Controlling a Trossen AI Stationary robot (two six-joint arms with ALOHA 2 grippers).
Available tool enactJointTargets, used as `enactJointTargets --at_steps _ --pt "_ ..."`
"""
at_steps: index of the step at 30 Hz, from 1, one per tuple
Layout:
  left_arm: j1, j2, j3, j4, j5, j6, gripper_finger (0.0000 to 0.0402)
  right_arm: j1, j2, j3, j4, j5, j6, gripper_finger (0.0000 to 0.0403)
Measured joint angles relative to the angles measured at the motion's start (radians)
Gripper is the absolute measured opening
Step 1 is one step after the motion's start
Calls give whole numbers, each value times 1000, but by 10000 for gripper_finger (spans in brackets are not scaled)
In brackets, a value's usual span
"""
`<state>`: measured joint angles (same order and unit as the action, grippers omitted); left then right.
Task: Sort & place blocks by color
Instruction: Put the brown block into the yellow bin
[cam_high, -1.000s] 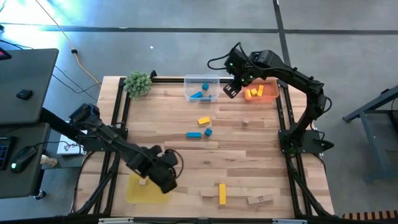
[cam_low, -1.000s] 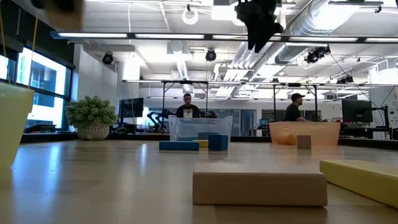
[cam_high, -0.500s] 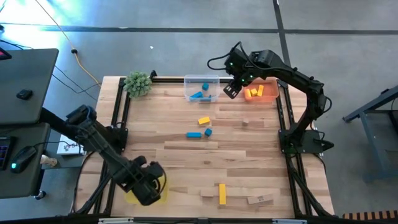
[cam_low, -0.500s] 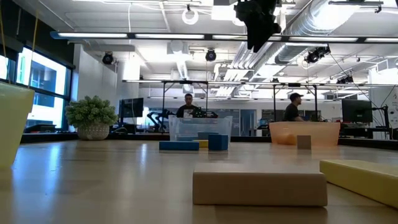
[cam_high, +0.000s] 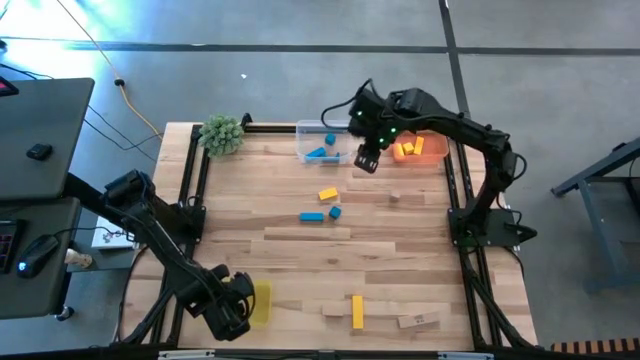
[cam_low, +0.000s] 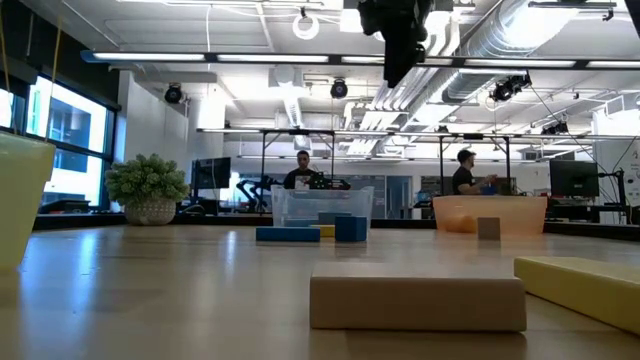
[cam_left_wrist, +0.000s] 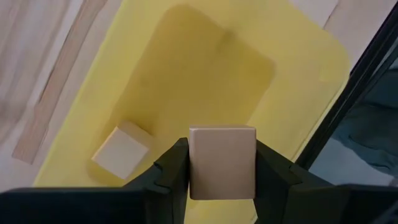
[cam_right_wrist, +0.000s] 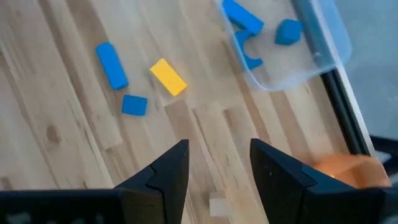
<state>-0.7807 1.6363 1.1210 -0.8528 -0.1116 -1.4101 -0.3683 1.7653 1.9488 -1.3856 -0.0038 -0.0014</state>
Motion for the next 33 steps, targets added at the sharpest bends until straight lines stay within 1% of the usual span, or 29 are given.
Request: enactJointTargets --at_steps 5,9,13,15,19,24,33 --pt "0 0 -16 26 21 17 111 51 43 0 50 -8 -31 159" --pt "0 0 -44 59 47 26 112 85 76 0 110 -48 -34 159" --pt "0 0 -58 70 73 26 112 103 111 0 137 -179 -59 158" --pt "0 0 -58 70 75 34 112 111 131 0 139 -209 -60 158" --pt "3 0 -58 66 75 62 113 125 177 0 141 -211 -61 158" --pt "24 0 -58 45 75 87 113 155 228 0 146 -215 -121 158" --pt "77 0 -58 25 86 191 113 232 286 0 245 -212 -241 158"
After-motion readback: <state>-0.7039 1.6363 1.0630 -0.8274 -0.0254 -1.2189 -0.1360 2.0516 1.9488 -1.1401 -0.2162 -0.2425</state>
